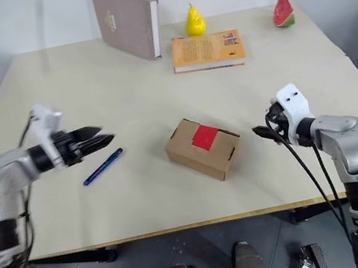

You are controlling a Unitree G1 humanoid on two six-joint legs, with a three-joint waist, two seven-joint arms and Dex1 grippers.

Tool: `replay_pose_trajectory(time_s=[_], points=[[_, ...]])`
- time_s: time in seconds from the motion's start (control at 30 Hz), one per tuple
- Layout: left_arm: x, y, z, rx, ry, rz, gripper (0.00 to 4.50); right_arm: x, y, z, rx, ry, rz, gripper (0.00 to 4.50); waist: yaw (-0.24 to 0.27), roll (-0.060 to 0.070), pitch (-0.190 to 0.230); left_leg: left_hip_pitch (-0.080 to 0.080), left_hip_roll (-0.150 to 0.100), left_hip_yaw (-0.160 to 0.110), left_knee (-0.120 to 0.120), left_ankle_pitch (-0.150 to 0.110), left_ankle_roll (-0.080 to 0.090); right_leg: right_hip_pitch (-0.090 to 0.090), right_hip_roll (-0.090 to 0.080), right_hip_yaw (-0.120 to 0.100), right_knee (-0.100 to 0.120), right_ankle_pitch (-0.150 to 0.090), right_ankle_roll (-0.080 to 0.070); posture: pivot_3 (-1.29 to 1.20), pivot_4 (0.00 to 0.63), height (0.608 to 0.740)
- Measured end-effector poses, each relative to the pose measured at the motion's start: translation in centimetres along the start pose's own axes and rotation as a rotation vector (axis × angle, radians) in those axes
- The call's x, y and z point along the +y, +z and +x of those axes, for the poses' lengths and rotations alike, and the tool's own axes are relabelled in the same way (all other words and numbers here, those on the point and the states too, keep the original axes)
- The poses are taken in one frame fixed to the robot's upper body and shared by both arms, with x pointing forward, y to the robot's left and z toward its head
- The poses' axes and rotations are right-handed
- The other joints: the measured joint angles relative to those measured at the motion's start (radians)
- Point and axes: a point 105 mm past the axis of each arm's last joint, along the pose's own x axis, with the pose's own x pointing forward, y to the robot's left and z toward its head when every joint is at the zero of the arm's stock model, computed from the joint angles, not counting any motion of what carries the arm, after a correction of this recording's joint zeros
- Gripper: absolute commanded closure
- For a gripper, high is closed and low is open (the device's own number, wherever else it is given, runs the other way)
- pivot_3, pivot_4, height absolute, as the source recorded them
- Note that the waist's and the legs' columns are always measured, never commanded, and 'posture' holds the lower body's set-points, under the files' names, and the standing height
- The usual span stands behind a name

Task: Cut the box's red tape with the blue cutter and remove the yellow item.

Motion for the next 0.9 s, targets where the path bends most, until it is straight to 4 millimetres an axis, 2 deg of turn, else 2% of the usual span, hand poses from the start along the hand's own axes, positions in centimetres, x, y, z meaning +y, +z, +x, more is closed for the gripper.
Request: replay_pose_trajectory(time_s=[0.07, 0.13, 0.23, 0.37, 0.43, 0.63, 0.73, 0.83, 0.9], points=[[1.4, -0.7, -2.5, 0.005, 0.084, -0.033, 0.0, -1.2, 1.4, -0.5, -0.072, -0.029, 0.004, 0.08, 0.0, 0.0, 0.0, 0.0, 0.001, -0.001, 0.0, 0.0, 0.0, 0.0, 0.0, -0.001, 0.0, 0.0, 0.0, 0.0, 0.15, 0.74], [2.1, -1.6, -4.7, 0.002, 0.132, -0.054, 0.0, -1.3, 2.7, -0.6, -0.125, -0.015, -0.017, 0.03, 0.001, 0.001, 0.0, 0.001, 0.001, -0.001, 0.0, 0.0, 0.0, 0.001, 0.0, 0.0, -0.002, 0.0, 0.0, 0.0, 0.15, 0.74], [2.6, -2.6, -7.1, -0.041, 0.182, -0.071, 0.0, -0.6, 3.5, -0.5, -0.162, 0.043, -0.044, 0.03, 0.001, 0.001, 0.0, 0.001, 0.001, -0.001, 0.0, 0.0, 0.0, 0.001, 0.0, 0.0, -0.003, 0.0, 0.0, 0.0, 0.15, 0.74], [2.2, -4.7, -10.1, -0.045, 0.215, -0.058, 0.0, 1.3, 4.7, -0.6, -0.215, 0.173, -0.064, 0.03, 0.001, 0.001, 0.0, 0.001, 0.001, -0.001, -0.001, -0.001, 0.0, 0.001, -0.001, 0.0, -0.003, 0.0, 0.0, 0.0, 0.15, 0.74], [1.9, -5.7, -10.9, -0.024, 0.213, -0.05, 0.0, 2.5, 5.3, -1.0, -0.238, 0.252, -0.065, 0.03, 0.002, 0.001, 0.0, 0.001, 0.001, -0.001, -0.001, -0.001, 0.0, 0.001, -0.001, 0.0, -0.004, 0.0, -0.001, 0.0, 0.15, 0.74], [1.4, -6.1, -10.5, -0.057, 0.186, 0.042, 0.0, 5.8, 6.8, -2.8, -0.294, 0.473, -0.099, 0.03, 0.02, 0.001, 0.0, 0.001, 0.001, -0.001, 0.0, -0.002, 0.001, 0.002, -0.001, 0.0, -0.005, 0.0, -0.001, 0.0, 0.15, 0.74], [1.0, -6.6, -9.5, -0.038, 0.145, 0.081, 0.0, 6.5, 6.4, -3.9, -0.276, 0.528, -0.155, 0.03, 0.028, 0.001, 0.0, 0.001, 0.001, -0.001, 0.0, -0.004, 0.002, 0.002, -0.001, 0.0, -0.005, 0.0, -0.001, 0.0, 0.15, 0.74], [1.7, -7.3, -7.6, -0.012, 0.115, 0.109, 0.0, 6.9, 5.0, -4.4, -0.243, 0.563, -0.184, 0.03, 0.033, 0.001, 0.0, 0.001, 0.001, 0.0, 0.001, -0.004, 0.002, 0.002, -0.001, -0.001, -0.005, 0.0, -0.001, 0.0, 0.15, 0.74], [2.5, -7.6, -5.5, 0.004, 0.088, 0.15, 0.0, 7.1, 4.5, -4.2, -0.232, 0.57, -0.203, 0.03, 0.031, 0.001, 0.0, 0.001, 0.001, 0.001, 0.002, -0.004, 0.002, 0.002, -0.001, -0.001, -0.005, 0.0, -0.001, 0.0, 0.15, 0.74]])
